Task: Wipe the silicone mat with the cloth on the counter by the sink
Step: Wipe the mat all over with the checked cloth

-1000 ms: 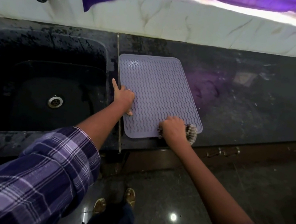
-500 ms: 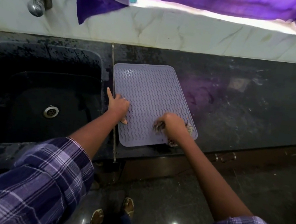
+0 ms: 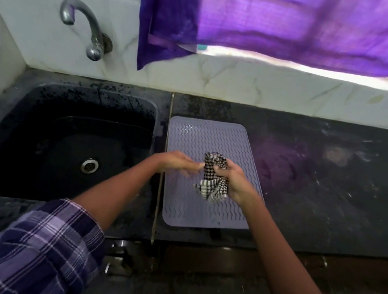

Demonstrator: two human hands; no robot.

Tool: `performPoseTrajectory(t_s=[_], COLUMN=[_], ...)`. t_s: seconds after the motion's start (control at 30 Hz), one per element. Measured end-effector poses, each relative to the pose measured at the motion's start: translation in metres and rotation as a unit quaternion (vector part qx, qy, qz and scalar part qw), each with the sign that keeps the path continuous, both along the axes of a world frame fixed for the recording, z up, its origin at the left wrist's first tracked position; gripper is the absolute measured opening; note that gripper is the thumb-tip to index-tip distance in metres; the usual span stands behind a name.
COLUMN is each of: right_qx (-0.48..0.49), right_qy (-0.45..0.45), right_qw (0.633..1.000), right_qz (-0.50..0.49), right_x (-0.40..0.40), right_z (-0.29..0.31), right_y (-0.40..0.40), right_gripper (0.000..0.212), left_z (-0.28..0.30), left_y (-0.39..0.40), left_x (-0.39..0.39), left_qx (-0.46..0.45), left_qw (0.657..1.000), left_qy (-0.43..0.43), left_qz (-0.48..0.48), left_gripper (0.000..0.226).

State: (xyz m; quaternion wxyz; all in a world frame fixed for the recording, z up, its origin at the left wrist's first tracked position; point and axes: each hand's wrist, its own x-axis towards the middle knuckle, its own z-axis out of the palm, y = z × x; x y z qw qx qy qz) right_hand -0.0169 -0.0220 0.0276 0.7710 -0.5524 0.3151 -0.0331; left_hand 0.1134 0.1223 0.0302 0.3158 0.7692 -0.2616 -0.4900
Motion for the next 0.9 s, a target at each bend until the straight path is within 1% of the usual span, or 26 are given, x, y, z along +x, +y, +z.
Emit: performPoseTrajectory(t_s=[0.03,0.07,0.1,0.13,0.2,0.23,0.3,0.33,0.37,0.4,0.43,0.47,0.5,0.53,0.57,0.6,0.63,0.67,0.7,0.73,0.77,0.83,0.87,0.9], right_qx=[0.046,0.082,0.107,0.124,0.134,0.133,0.123,0.088,0.007,-0.125,-0.270,-0.390,-0.467,-0.500,-0.510,-0.508,-0.497,-0.484,-0.476,-0.481,-0.506,-0.566,-0.581,-0.584], right_qy=[-0.038,-0.068,-0.088,-0.102,-0.107,-0.104,-0.084,-0.060,-0.023,0.018,0.043,0.044,0.027,0.012,0.006,0.009,0.011,0.018,0.025,0.039,0.056,0.098,0.129,0.163], right_qw=[0.998,0.993,0.988,0.983,0.980,0.981,0.983,0.989,0.997,0.992,0.961,0.915,0.869,0.835,0.810,0.796,0.798,0.808,0.816,0.812,0.790,0.728,0.714,0.714], right_qz=[-0.027,-0.052,-0.073,-0.088,-0.100,-0.101,-0.109,-0.101,-0.077,-0.029,0.033,0.096,0.163,0.231,0.290,0.328,0.342,0.337,0.328,0.329,0.343,0.374,0.369,0.350], right_x=[0.008,0.015,0.023,0.029,0.039,0.043,0.047,0.048,0.048,0.047,0.049,0.051,0.055,0.059,0.063,0.067,0.070,0.073,0.076,0.078,0.082,0.093,0.100,0.108], right_z=[-0.001,-0.001,-0.001,0.000,0.000,-0.001,-0.004,-0.006,-0.007,-0.009,-0.011,-0.012,-0.011,-0.009,-0.007,-0.006,-0.007,-0.007,-0.007,-0.006,-0.007,-0.007,-0.006,-0.006], right_y=[0.002,0.004,0.005,0.005,0.003,0.002,-0.003,-0.006,-0.011,-0.016,-0.022,-0.026,-0.027,-0.025,-0.022,-0.021,-0.020,-0.022,-0.025,-0.029,-0.033,-0.042,-0.048,-0.054], right_gripper=[0.036,0.031,0.025,0.023,0.025,0.031,0.049,0.060,0.072,0.084,0.093,0.097,0.097,0.097,0.096,0.098,0.101,0.104,0.104,0.099,0.089,0.065,0.055,0.050], left_z=[0.003,0.005,0.006,0.007,0.008,0.010,0.012,0.012,0.012,0.013,0.015,0.017,0.019,0.018,0.015,0.012,0.009,0.006,0.003,0.001,-0.002,-0.008,-0.011,-0.014], left_y=[-0.002,-0.006,-0.009,-0.013,-0.018,-0.020,-0.021,-0.023,-0.024,-0.026,-0.027,-0.030,-0.033,-0.039,-0.044,-0.049,-0.052,-0.053,-0.053,-0.052,-0.051,-0.050,-0.049,-0.048], left_x=[-0.002,-0.004,-0.006,-0.007,-0.006,-0.004,0.002,0.006,0.011,0.015,0.018,0.018,0.016,0.016,0.016,0.017,0.019,0.022,0.026,0.029,0.032,0.043,0.051,0.061], left_qx=[-0.015,-0.021,-0.025,-0.029,-0.032,-0.032,-0.025,-0.015,0.010,0.054,0.106,0.148,0.171,0.176,0.167,0.147,0.122,0.096,0.067,0.035,0.007,-0.013,0.002,0.037], left_qw=[0.997,0.993,0.990,0.988,0.986,0.985,0.987,0.990,0.996,0.996,0.977,0.942,0.907,0.884,0.875,0.875,0.884,0.896,0.909,0.923,0.937,0.957,0.961,0.959], left_qy=[0.071,0.114,0.135,0.143,0.140,0.131,0.107,0.084,0.028,-0.068,-0.184,-0.291,-0.369,-0.413,-0.434,-0.443,-0.438,-0.425,-0.405,-0.379,-0.347,-0.289,-0.276,-0.280], left_qz=[0.014,0.023,0.034,0.051,0.089,0.105,0.116,0.109,0.082,0.031,-0.028,-0.078,-0.114,-0.133,-0.136,-0.128,-0.110,-0.088,-0.065,-0.047,-0.035,-0.028,-0.027,-0.028], left_gripper=[0.052,0.051,0.048,0.045,0.042,0.042,0.038,0.034,0.032,0.035,0.039,0.042,0.044,0.046,0.048,0.051,0.054,0.058,0.062,0.065,0.067,0.078,0.086,0.095])
